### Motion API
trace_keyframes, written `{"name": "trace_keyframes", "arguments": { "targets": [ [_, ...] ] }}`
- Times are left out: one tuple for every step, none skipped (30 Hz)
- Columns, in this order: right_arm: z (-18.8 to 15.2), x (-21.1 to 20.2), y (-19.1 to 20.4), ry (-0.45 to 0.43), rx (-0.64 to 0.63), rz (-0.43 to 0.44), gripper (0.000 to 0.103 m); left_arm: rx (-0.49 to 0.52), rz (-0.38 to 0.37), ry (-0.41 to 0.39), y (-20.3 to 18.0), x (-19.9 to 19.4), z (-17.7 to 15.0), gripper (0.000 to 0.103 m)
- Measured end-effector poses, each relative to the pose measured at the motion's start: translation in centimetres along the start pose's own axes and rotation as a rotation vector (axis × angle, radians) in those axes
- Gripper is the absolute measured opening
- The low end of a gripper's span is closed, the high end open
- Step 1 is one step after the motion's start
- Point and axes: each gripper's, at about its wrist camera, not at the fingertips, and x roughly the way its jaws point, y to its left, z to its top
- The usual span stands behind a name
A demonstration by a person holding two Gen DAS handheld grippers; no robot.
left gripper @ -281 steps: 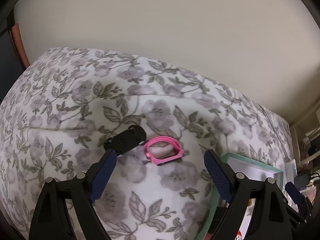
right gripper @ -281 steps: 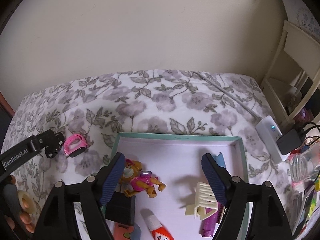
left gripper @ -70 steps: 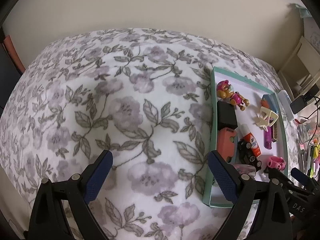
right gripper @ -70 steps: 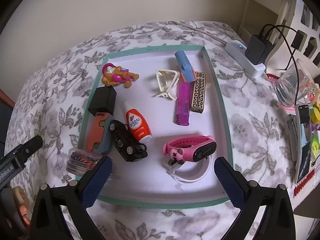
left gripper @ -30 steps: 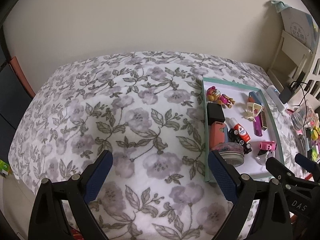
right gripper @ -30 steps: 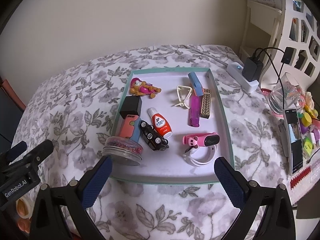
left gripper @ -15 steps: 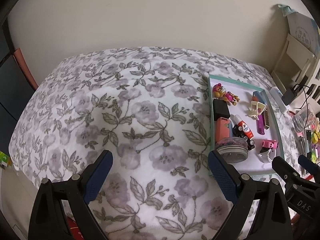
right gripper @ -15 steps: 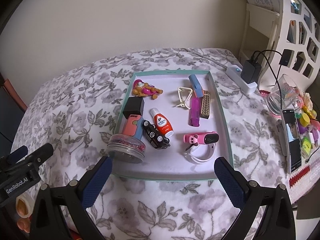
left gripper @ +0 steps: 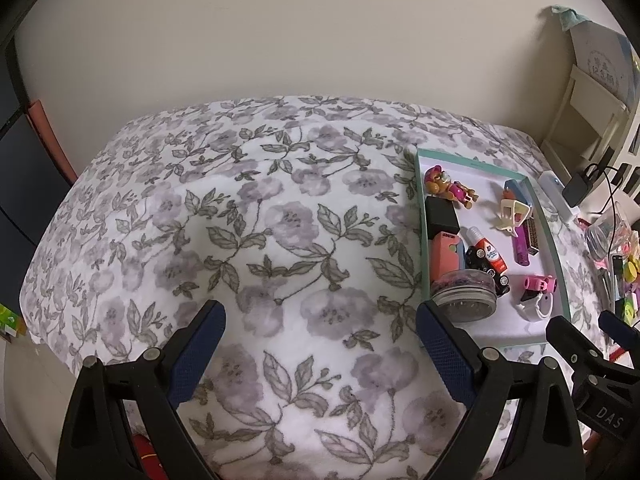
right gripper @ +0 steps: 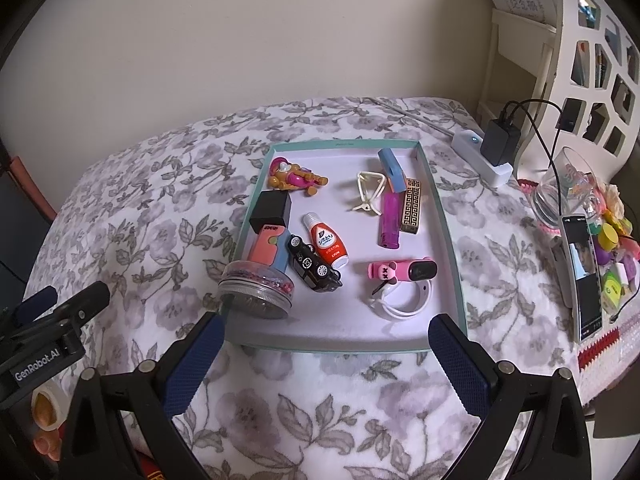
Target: Organize rigid objects
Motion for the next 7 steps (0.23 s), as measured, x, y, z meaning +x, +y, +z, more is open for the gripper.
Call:
{"name": "trace_keyframes", "arguments": {
  "targets": [
    [-0.07, -0.04, 0.0, 0.0, -0.001, 0.001, 0.103, -0.002, -0.002, 0.0, 0.05, -0.02, -0.01, 0.096],
    [-0.08, -0.04, -0.01, 0.001, -0.002, 0.001, 0.103, -0.005, -0.003, -0.001, 0.08, -0.04, -0.03, 0.096],
    [-0.07, -0.02, -0.02, 0.001, -0.003, 0.002, 0.103, -0.007, -0.006, -0.008, 0.14, -0.14, -0.06, 0.096],
    [-0.07, -0.01, -0.01, 0.001, -0.002, 0.001, 0.103, -0.008, -0.006, -0.013, 0.17, -0.2, -0.06, 0.096],
    [-0.08, -0.02, -0.01, 0.001, -0.002, 0.002, 0.103, -0.008, -0.005, -0.017, 0.2, -0.24, -0.05, 0.096],
    [-0.08, -0.02, -0.01, 0.001, -0.002, 0.002, 0.103, -0.006, -0.009, -0.016, 0.2, -0.23, -0.05, 0.096],
    [-0.08, -0.02, -0.01, 0.0, -0.001, 0.002, 0.103, -0.006, -0.012, -0.015, 0.16, -0.2, -0.03, 0.096]
  ]
}}
